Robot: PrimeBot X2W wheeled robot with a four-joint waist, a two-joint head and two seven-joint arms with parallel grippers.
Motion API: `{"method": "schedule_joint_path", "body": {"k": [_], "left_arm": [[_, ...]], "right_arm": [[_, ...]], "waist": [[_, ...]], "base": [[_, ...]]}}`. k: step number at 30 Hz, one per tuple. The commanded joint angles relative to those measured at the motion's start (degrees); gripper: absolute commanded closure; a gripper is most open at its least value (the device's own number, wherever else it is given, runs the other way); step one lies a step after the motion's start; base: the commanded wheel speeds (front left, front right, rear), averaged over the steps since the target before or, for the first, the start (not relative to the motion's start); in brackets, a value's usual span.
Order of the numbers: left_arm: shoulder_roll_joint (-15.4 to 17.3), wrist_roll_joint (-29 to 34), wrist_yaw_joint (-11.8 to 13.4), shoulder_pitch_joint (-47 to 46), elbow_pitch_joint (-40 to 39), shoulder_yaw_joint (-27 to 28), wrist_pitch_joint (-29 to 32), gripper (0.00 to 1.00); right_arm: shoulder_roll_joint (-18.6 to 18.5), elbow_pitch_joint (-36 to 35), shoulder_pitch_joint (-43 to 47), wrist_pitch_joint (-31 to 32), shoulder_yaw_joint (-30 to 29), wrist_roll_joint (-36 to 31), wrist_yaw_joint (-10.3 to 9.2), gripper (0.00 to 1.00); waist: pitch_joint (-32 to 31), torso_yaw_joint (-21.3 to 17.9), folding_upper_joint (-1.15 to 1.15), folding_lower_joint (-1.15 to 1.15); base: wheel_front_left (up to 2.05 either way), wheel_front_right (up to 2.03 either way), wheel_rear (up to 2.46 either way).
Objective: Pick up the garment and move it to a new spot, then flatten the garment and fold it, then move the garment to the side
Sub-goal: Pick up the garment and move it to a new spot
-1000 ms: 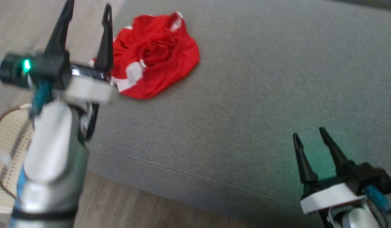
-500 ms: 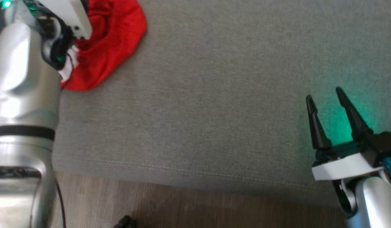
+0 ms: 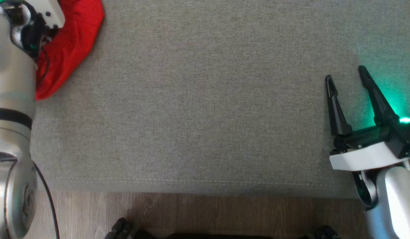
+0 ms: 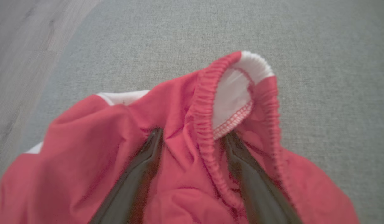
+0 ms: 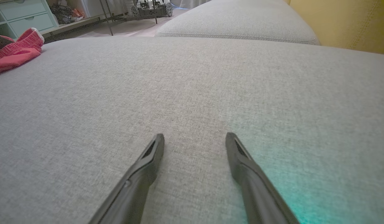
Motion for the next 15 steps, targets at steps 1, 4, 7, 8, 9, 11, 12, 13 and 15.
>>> {"method": "schedule_joint_path", "body": {"k": [1,4,7,8,9,11,12,13,15], "left_arm": [[3.05,0.41,0.36,0.40,0.33,0.13,-0.07,0.00],[3.81,0.54,0.16,0.03,1.90,-0.26,-1.22,1.00],[4.39,0.75,0.08,0.07,2.64,-0.68,-3.83,1.00],[4.58,0.99,0.09,0.08,2.62,-0.95,-5.13,1.00],[4.74,1.22,0.07,0.03,2.38,-1.21,-6.77,1.00],[5.09,1.70,-0.02,-0.20,1.46,-1.73,-10.78,1.00],[5.20,1.96,-0.16,-0.32,0.90,-2.06,-12.99,1.00],[5.31,2.26,-0.37,-0.37,0.26,-2.46,-15.43,1.00],[5.61,3.06,-0.80,-0.50,-0.89,-3.49,-19.72,1.00]], "right_arm": [[0.42,-1.64,0.04,-0.36,1.19,0.42,-0.02,0.00],[0.77,-1.29,-0.57,-0.36,1.19,0.48,-0.02,0.00],[1.17,-0.86,-1.05,-0.36,1.40,0.69,-0.02,0.00],[1.31,-0.71,-1.12,-0.36,1.56,0.76,-0.02,0.00],[1.45,-0.57,-1.16,-0.36,1.72,0.83,-0.02,0.00],[1.78,-0.25,-1.14,-0.36,1.95,0.94,-0.02,0.00],[1.94,-0.09,-1.08,-0.36,1.98,1.00,-0.02,0.00],[2.12,0.13,-0.97,-0.36,1.96,1.09,-0.02,0.00],[2.51,0.63,-0.73,-0.36,2.03,1.29,-0.02,0.00]], "waist": [[0.23,-0.36,0.00,-0.01],[0.10,-0.74,0.00,-0.01],[-0.89,-1.00,0.00,-0.01],[-1.43,-1.08,0.00,-0.01],[-2.01,-1.16,0.00,-0.01],[-3.39,-1.32,0.00,-0.01],[-4.23,-1.39,0.00,-0.01],[-5.27,-1.50,0.00,-0.01],[-7.33,-1.88,0.00,-0.01]], "base": [[0.00,0.00,0.00],[0.00,0.00,0.00],[0.00,0.00,0.00],[0.00,0.00,0.00],[0.00,0.00,0.00],[0.00,0.00,0.00],[0.00,0.00,0.00],[0.00,0.00,0.00],[0.00,0.00,0.00]]}}
